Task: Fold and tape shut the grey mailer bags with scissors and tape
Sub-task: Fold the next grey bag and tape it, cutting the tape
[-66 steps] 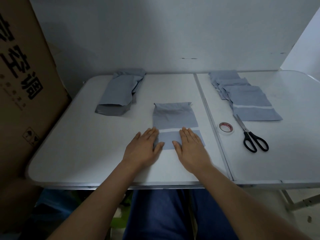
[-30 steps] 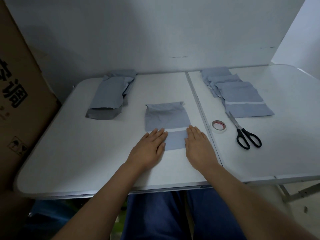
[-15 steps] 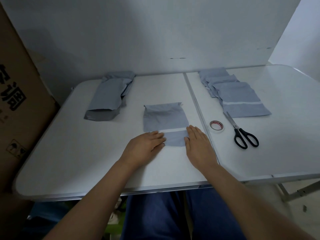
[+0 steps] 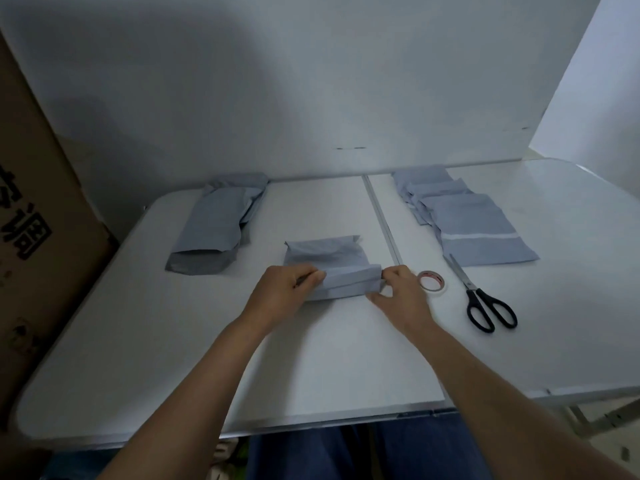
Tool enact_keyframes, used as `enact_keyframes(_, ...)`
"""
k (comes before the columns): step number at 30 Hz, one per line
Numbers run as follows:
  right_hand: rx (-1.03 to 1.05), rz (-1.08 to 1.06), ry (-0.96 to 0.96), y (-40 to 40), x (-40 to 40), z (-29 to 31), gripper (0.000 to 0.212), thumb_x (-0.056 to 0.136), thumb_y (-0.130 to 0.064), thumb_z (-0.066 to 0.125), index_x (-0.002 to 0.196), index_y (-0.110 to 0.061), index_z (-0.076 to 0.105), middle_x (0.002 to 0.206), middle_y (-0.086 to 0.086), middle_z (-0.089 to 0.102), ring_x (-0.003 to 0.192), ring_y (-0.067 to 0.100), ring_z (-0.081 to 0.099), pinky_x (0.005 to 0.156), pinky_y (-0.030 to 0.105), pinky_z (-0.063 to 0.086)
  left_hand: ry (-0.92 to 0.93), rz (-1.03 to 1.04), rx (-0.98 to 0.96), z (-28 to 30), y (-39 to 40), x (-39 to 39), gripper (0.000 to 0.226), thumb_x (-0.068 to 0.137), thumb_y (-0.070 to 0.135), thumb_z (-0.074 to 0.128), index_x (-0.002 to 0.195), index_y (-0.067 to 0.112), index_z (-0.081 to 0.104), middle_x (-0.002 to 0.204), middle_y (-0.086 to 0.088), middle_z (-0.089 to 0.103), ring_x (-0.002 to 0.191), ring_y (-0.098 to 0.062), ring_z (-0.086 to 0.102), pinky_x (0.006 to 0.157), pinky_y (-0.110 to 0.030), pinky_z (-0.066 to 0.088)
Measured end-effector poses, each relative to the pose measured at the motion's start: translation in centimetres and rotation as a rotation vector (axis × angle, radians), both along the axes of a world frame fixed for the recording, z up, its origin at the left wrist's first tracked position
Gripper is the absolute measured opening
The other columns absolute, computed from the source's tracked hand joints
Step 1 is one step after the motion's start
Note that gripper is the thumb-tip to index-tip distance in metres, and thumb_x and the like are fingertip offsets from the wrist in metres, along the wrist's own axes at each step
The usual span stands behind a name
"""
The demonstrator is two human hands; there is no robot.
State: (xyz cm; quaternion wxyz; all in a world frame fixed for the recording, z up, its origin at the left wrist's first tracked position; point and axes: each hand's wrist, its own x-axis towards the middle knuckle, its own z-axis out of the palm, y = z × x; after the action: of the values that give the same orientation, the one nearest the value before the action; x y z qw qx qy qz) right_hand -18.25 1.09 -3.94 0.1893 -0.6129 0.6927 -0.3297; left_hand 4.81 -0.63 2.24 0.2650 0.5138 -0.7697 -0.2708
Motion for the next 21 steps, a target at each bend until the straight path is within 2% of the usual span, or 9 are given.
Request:
enact_keyframes(2,0.039,-0.016,-0.011,-0.4,0.2,0.1,0.028,0.079,-0.024,0.077,0.099,-0.011,0.063,0.101,-0.003,0.046,0.096,0.017,0.049,0.08,0.023,0.035,0.025,0.019,0.001,0.4,-0.2,0.2,0.023,0.095,0.04,0.055,0.084,0.028,0.07,0.067,0.01,0.061,0.06,-0.002,0.049,0.054,-0.015,0.033)
enact_keyframes(4,0.018,-0.031,-0.065,-0.6,0.3,0.2,0.024,0.079,-0.019,0.077,0.098,-0.011,0.065,0.099,-0.001,0.048,0.095,0.019,0.052,0.078,0.022,0.036,0.039,0.025,0.011,0.9,-0.5,0.5,0.022,0.095,0.039,0.056,0.089,0.026,0.072,0.073,0.005,0.065,0.064,-0.003,0.052,0.055,-0.014,0.034)
enact_keyframes(7,-0.073,-0.068,-0.179,-0.3,0.4,0.4,0.016,0.08,-0.009,0.074,0.088,-0.019,0.063,0.097,-0.001,0.052,0.09,0.016,0.054,0.072,0.016,0.034,0.048,0.019,0.008,1.4,-0.8,0.6,0.019,0.094,0.038,0.057,0.087,0.028,0.071,0.075,0.006,0.065,0.065,-0.001,0.052,0.055,-0.011,0.034)
enact_keyframes(11,-0.134,-0.087,-0.133,-0.4,0.6,0.5,0.004,0.082,-0.008,0.069,0.083,-0.011,0.067,0.088,-0.002,0.057,0.085,0.017,0.053,0.065,0.016,0.03,0.064,0.01,0.053,1.6,-0.7,1.2,0.025,0.093,0.048,0.054,0.084,0.03,0.069,0.075,0.012,0.063,0.066,0.0,0.052,0.058,-0.014,0.036)
enact_keyframes(14,-0.14,-0.078,-0.117,-0.3,0.8,0.4,0.014,0.081,0.001,0.061,0.087,-0.009,0.069,0.088,-0.002,0.057,0.083,0.015,0.052,0.064,0.013,0.034,0.24,0.034,0.141,1.0,0.0,2.6,0.045,0.09,0.067,0.038,0.111,0.038,0.066,0.104,0.023,0.067,0.098,0.008,0.059,0.083,-0.015,0.045)
enact_keyframes(15,-0.147,-0.074,-0.13,-0.2,0.8,0.4,0.018,0.08,0.004,0.06,0.09,-0.008,0.07,0.089,-0.001,0.058,0.082,0.014,0.052,0.066,0.009,0.036,0.313,0.084,0.169,0.4,0.2,3.2,0.047,0.093,0.065,0.032,0.117,0.04,0.063,0.111,0.023,0.065,0.105,0.005,0.058,0.09,-0.018,0.044)
enact_keyframes(17,-0.145,-0.082,-0.15,0.0,0.8,0.3,0.02,0.081,0.003,0.062,0.094,-0.007,0.072,0.088,0.001,0.058,0.08,0.013,0.053,0.067,0.007,0.037,0.344,0.262,0.199,-1.0,0.0,4.1,0.042,0.099,0.055,0.029,0.117,0.036,0.061,0.111,0.017,0.066,0.102,-0.004,0.062,0.09,-0.026,0.047)
enact_keyframes(19,-0.128,-0.087,-0.147,0.1,0.7,0.2,0.021,0.083,0.0,0.062,0.099,-0.01,0.073,0.086,0.0,0.06,0.081,0.017,0.057,0.067,0.01,0.038,0.221,0.462,0.252,-1.8,-0.4,4.5,0.024,0.101,0.036,0.041,0.114,0.026,0.058,0.105,0.002,0.068,0.09,-0.016,0.066,0.085,-0.036,0.054)
enact_keyframes(21,-0.095,-0.068,-0.222,0.2,0.7,0.3,0.025,0.084,0.001,0.06,0.098,-0.013,0.073,0.087,-0.001,0.068,0.081,0.016,0.063,0.071,0.017,0.046,0.231,0.556,0.341,-2.1,-0.7,4.3,0.016,0.099,0.025,0.047,0.11,0.019,0.056,0.093,-0.004,0.069,0.077,-0.019,0.068,0.074,-0.035,0.057)
